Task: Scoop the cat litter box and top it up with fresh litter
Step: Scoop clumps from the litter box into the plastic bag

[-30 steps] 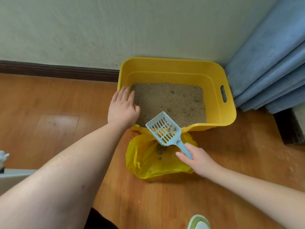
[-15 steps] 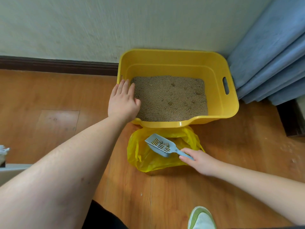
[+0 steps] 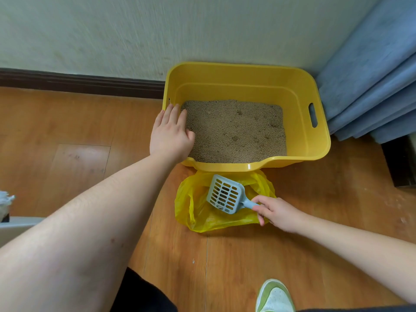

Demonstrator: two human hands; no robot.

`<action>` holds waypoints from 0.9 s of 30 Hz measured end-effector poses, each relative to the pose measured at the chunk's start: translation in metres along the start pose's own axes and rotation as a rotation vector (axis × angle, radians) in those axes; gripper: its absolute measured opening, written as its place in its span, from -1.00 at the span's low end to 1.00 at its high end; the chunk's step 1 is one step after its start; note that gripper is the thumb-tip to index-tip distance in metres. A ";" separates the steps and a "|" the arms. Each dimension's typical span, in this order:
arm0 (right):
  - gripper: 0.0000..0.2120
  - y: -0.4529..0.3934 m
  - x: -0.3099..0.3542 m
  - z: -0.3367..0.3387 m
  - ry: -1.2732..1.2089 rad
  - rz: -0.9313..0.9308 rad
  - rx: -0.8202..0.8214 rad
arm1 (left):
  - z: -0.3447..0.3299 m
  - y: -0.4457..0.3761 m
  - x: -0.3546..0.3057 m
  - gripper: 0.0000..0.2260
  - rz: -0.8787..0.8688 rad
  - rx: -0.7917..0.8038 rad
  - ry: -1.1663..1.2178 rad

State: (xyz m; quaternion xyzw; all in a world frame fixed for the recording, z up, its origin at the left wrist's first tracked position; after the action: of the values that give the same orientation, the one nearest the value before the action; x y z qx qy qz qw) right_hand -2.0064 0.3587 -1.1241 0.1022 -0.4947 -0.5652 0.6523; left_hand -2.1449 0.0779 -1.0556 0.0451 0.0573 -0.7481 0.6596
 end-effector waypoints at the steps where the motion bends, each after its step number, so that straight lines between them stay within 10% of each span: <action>1: -0.87 0.000 0.000 0.000 -0.014 -0.008 0.000 | 0.000 0.000 0.000 -0.44 0.002 0.001 -0.002; 14: -0.82 0.007 0.008 0.003 -0.274 -0.007 0.007 | 0.001 0.000 0.000 -0.44 0.001 0.007 -0.015; 27: -0.64 0.019 0.072 0.071 -0.351 0.078 -0.531 | 0.003 0.002 -0.005 -0.47 -0.051 0.001 -0.024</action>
State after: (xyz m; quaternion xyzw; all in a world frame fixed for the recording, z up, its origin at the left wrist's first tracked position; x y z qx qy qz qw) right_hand -2.0577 0.3353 -1.0375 -0.1895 -0.4384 -0.6580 0.5822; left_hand -2.1423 0.0822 -1.0521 0.0351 0.0504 -0.7652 0.6408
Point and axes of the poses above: each hand's wrist, its own y-axis away from the middle knuckle, its own z-axis out of the back of the hand, x = y × z, the point moved 7 cm from there along -y, towards the middle knuckle, and after that the axes turned 7 degrees about -z, right-handed, at the moved point
